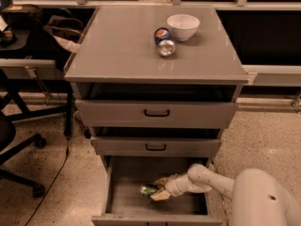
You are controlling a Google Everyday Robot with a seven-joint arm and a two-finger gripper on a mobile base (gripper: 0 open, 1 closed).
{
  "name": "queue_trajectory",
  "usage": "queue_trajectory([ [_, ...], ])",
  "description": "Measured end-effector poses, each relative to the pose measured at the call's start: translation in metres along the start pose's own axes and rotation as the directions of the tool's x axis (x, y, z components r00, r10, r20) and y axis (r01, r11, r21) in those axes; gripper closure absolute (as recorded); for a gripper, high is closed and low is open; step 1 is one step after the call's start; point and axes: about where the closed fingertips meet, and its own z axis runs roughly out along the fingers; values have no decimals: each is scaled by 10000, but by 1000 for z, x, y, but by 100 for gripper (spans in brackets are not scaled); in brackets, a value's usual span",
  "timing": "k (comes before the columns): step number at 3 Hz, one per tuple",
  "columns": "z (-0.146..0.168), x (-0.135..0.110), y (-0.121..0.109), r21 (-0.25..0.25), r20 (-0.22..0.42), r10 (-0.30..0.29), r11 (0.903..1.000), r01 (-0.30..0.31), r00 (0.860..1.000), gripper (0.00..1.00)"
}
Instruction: Pick green can from bottom drawer and place on counter
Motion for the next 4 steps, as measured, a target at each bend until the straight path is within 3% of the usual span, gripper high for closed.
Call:
queue_trajectory([
  [1,-44,-30,11,-6,536,-334,9994,335,9980,100],
  [4,-160,-123,43,189,591,-708,9974,698,9957,100],
])
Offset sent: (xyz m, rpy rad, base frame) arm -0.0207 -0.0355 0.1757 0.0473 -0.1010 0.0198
